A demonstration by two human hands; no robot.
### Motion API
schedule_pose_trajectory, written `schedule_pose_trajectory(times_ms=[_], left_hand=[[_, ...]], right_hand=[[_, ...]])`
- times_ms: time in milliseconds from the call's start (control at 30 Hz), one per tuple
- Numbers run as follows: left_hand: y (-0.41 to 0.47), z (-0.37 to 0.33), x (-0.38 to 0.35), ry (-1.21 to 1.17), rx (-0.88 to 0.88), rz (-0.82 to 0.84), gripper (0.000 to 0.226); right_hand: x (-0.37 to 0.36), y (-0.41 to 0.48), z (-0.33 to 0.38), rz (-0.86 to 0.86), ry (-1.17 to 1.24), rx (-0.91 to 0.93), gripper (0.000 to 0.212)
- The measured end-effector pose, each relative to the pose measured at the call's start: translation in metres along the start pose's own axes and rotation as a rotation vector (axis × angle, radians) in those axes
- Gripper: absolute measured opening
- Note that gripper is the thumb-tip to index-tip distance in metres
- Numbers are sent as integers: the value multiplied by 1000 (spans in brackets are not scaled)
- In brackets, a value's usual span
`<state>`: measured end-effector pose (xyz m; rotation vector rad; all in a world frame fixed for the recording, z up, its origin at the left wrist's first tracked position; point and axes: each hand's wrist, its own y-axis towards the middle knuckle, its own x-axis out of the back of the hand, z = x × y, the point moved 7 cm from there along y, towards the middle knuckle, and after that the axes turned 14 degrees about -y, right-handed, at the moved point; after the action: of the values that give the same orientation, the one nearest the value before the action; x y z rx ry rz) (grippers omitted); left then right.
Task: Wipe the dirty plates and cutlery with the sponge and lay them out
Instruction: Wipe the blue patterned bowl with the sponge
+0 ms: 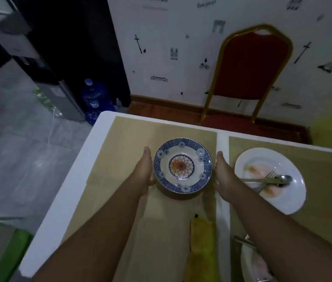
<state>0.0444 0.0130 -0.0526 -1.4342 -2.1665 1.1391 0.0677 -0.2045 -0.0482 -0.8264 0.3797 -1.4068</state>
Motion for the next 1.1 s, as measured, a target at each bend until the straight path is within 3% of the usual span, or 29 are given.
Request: schedule_pose_trajectory(times_ms=[267, 400, 633, 800, 933, 967, 1033, 1100], left_hand=[[9, -3, -12, -95, 96, 207, 41], [18, -1, -7, -92, 59, 180, 41], [-8, -2, 5, -137, -27, 175, 32], [-51, 32, 23, -184, -56, 173, 41], [-90, 78, 38, -109, -89, 127, 41], [-98, 89, 43, -96, -95, 101, 40], [-112, 114, 57, -97, -94, -5, 35], [-123, 136, 71, -95, -73, -89, 27]], right_hand=[[-14, 19, -5, -6, 62, -46, 61], [-15, 12, -1, -1, 68, -27, 56], [-1, -1, -4, 6, 113, 7, 72], [12, -34, -14, 47, -9, 78, 68], [17, -61, -41, 93, -125, 101, 86], [16, -66, -49, 126, -140, 114, 79], [10, -79, -63, 199, -142, 142, 42], [5, -89, -76, 229, -160, 156, 37]])
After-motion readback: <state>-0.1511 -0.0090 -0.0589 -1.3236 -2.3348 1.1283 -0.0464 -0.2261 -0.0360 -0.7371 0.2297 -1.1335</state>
